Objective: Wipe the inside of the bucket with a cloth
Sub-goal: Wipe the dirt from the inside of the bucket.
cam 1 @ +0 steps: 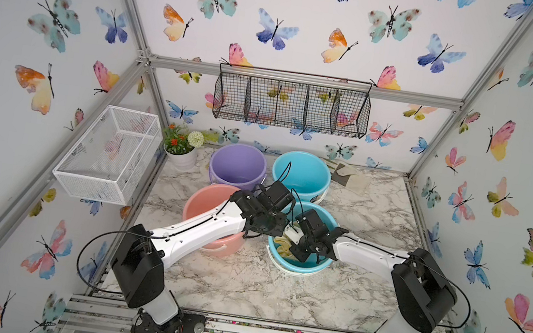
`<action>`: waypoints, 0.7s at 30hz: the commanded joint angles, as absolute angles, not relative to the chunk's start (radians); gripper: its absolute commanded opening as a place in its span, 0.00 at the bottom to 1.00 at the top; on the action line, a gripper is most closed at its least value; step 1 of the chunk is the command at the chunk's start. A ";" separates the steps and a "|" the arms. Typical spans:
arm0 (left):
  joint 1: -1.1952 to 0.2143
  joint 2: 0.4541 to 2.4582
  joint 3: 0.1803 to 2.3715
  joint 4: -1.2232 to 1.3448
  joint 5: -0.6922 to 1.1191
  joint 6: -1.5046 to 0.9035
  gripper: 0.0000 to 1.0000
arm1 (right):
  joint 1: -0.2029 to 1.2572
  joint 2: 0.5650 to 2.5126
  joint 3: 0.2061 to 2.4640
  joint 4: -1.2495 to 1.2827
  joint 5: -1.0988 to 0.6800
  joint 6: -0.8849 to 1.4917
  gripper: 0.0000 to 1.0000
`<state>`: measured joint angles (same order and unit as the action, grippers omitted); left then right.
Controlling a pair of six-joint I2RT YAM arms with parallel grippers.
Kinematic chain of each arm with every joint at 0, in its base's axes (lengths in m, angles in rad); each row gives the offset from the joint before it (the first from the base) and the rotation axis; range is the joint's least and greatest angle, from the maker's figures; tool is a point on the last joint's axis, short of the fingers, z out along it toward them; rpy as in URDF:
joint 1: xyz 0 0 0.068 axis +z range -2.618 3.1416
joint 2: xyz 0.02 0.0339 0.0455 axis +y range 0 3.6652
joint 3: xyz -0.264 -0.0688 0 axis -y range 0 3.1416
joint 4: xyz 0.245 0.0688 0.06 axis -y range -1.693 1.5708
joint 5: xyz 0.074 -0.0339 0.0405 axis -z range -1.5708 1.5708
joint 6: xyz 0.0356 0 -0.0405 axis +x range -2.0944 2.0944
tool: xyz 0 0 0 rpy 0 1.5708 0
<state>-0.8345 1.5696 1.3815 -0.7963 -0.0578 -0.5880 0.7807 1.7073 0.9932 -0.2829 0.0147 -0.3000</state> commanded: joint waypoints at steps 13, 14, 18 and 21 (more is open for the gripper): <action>-0.871 1.520 1.329 -0.806 -0.020 -0.517 0.00 | 0.773 1.522 1.053 -0.486 0.270 -0.381 0.02; -0.872 1.520 1.327 -0.805 -0.021 -0.518 0.00 | 0.773 1.503 1.066 -0.497 0.282 -0.385 0.02; -0.872 1.516 1.327 -0.801 -0.021 -0.520 0.00 | 0.777 1.453 1.131 -0.571 0.331 -0.402 0.02; -0.872 1.515 1.327 -0.799 -0.020 -0.520 0.00 | 0.778 1.439 1.186 -0.644 0.360 -0.418 0.02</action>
<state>-0.8639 1.5383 1.3373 -0.7029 -0.0463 -0.5564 0.7872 1.4677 1.1271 -0.5724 0.2581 -0.3988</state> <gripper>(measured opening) 0.136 0.073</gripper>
